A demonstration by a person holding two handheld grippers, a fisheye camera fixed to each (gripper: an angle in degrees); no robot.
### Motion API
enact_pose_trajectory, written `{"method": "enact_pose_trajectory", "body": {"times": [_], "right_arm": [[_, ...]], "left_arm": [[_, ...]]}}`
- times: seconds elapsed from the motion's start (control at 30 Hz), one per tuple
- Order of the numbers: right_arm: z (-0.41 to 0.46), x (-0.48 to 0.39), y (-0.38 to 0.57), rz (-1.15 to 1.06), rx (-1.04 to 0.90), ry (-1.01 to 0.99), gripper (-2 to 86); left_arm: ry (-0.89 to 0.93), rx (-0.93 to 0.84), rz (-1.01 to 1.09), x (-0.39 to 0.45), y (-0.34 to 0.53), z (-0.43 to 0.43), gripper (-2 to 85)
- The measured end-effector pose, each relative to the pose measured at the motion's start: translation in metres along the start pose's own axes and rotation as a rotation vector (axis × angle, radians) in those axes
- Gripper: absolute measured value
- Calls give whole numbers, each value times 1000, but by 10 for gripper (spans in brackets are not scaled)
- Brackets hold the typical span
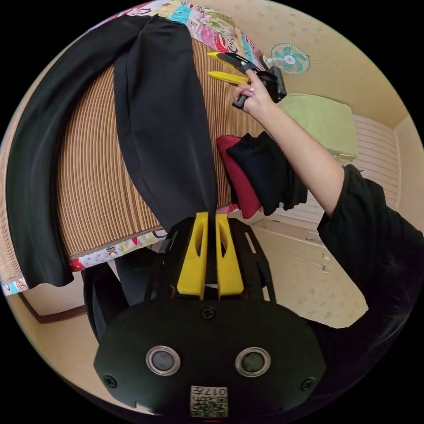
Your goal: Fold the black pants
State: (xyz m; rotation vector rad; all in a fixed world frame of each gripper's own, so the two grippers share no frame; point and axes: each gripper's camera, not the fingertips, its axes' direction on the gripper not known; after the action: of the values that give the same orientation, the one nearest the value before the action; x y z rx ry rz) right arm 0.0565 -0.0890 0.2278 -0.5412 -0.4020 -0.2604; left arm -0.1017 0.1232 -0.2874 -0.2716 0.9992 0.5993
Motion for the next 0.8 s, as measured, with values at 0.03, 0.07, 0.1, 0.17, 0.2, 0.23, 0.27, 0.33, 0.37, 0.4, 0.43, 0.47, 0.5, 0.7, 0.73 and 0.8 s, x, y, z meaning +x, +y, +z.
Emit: {"method": "enact_pose_trajectory", "body": {"times": [0.03, 0.07, 0.1, 0.17, 0.2, 0.23, 0.27, 0.33, 0.37, 0.4, 0.43, 0.47, 0.5, 0.7, 0.73, 0.8], "right_arm": [[17, 13, -27, 63, 31, 31, 158], [30, 21, -46, 112, 64, 71, 149], [37, 23, -53, 132, 75, 92, 142], [60, 20, -73, 179, 106, 171, 96], [64, 14, -75, 162, 118, 182, 81], [70, -1, -78, 126, 153, 204, 51], [75, -23, -77, 105, 196, 248, 44], [78, -73, -69, 37, 311, 350, 37], [85, -113, -61, -13, 375, 408, 34], [90, -133, -58, -47, 396, 419, 33], [106, -174, -54, -116, 402, 419, 31], [126, -211, -52, -164, 393, 412, 30], [138, -228, -51, -181, 391, 404, 30], [273, -296, -50, -179, 192, 125, 30], [288, -296, -41, -194, 156, 67, 31], [299, -296, -18, -212, 132, 90, 38]], "left_arm": [[39, 18, -14, -9, 4, -5, 29], [83, 37, -29, -18, 9, -9, 28], [107, 47, -36, -23, 12, -12, 28], [210, 121, -53, -43, 27, -25, 26], [237, 144, -52, -48, 32, -29, 26], [298, 180, -54, -60, 40, -35, 24], [372, 204, -79, -75, 48, -40, 23], [480, 245, -118, -99, 61, -52, 21], [533, 281, -148, -116, 73, -62, 21], [555, 300, -165, -125, 79, -69, 21], [587, 335, -197, -143, 92, -82, 21], [604, 369, -227, -160, 106, -96, 21], [611, 387, -237, -168, 112, -104, 21], [471, 549, -350, -258, 170, -174, 25], [394, 561, -384, -277, 179, -184, 25], [269, 544, -432, -306, 190, -193, 21]]}}
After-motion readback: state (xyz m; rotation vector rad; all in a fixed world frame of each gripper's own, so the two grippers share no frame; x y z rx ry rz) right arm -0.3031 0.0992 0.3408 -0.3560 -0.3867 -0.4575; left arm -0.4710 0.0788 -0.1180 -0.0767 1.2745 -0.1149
